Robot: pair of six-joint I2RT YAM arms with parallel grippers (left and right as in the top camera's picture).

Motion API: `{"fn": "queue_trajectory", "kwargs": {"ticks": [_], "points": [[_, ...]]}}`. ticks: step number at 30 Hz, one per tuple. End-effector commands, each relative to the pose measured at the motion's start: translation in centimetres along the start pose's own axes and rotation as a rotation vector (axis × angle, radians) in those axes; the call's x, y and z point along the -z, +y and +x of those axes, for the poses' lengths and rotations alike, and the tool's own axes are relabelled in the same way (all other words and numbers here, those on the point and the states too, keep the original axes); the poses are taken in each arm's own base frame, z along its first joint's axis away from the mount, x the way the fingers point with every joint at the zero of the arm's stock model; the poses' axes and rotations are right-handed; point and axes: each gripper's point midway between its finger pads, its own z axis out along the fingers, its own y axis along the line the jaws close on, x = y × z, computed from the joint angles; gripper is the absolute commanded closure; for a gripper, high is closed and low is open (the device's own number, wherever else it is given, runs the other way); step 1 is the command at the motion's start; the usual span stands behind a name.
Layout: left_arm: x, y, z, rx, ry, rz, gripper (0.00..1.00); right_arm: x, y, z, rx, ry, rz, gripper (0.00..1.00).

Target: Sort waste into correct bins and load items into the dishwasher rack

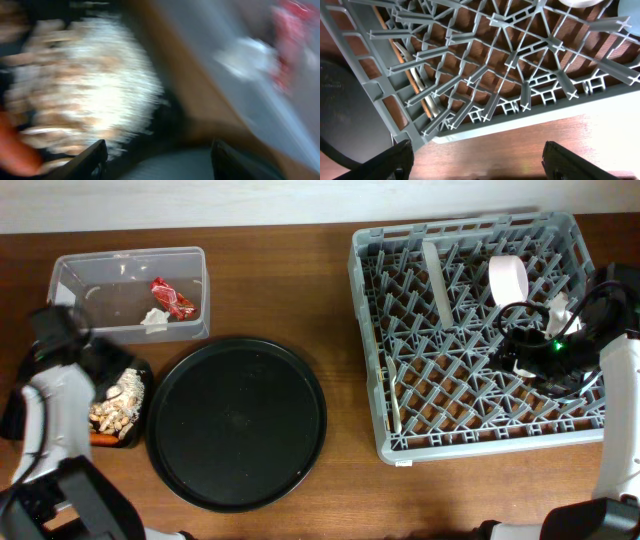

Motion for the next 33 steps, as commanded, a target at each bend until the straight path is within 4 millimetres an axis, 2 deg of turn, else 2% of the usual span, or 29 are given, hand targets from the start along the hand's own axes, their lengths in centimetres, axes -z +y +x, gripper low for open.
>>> {"fn": "queue_trajectory", "kwargs": {"ticks": [1, 4, 6, 8, 9, 11, 13, 16, 19, 21, 24, 26, 29, 33], "points": [[2.7, -10.4, 3.9, -0.445, 0.017, 0.226, 0.28, -0.2, -0.2, 0.1, 0.009, 0.008, 0.009, 0.10], [4.4, -15.4, 9.3, -0.718, 0.044, 0.304, 0.22, -0.5, 0.8, 0.4, 0.049, 0.019, 0.006, 0.08], [5.1, -17.3, 12.8, -0.860, 0.061, 0.322, 0.16, -0.8, 2.0, 0.7, 0.113, 0.031, 0.003, 0.06], [5.8, -17.9, 16.3, -1.003, 0.094, 0.309, 0.13, -1.3, 3.4, 1.2, 0.190, 0.048, 0.029, 0.04], [6.2, -17.6, 17.7, -1.061, 0.114, 0.284, 0.08, -1.6, 4.0, 1.5, 0.230, 0.052, 0.049, 0.02], [6.9, -16.2, 18.9, -1.112, 0.160, 0.209, 0.06, -2.0, 5.2, 1.8, 0.291, 0.056, 0.066, 0.01], [8.3, -14.4, 19.2, -1.115, 0.247, 0.152, 0.06, -2.3, 6.3, 2.0, 0.351, 0.050, 0.084, 0.01], [10.8, -11.7, 18.3, -1.078, 0.345, 0.079, 0.06, -2.4, 6.8, 2.0, 0.361, 0.044, 0.078, 0.01], [12.7, -10.2, 16.8, -1.014, 0.324, 0.075, 0.06, -1.7, 6.8, 2.0, 0.351, 0.018, 0.073, 0.02], [14.4, -9.8, 15.8, -0.985, 0.255, 0.113, 0.02, -0.3, 6.8, 2.0, 0.351, -0.037, 0.064, 0.01], [17.7, -9.9, 14.8, -0.950, 0.072, 0.230, 0.01, 3.1, 7.2, 1.9, 0.356, -0.233, 0.040, 0.01], [19.0, -9.6, 14.5, -0.931, -0.020, 0.285, 0.01, 4.2, 7.4, 2.3, 0.375, -0.330, 0.022, 0.01], [20.3, -8.3, 14.9, -0.904, -0.157, 0.372, 0.01, 4.7, 6.4, 3.6, 0.391, -0.477, 0.026, 0.01], [20.4, -6.1, 16.1, -0.887, -0.236, 0.424, 0.01, 4.0, 4.0, 5.7, 0.382, -0.560, 0.083, 0.01]]}}
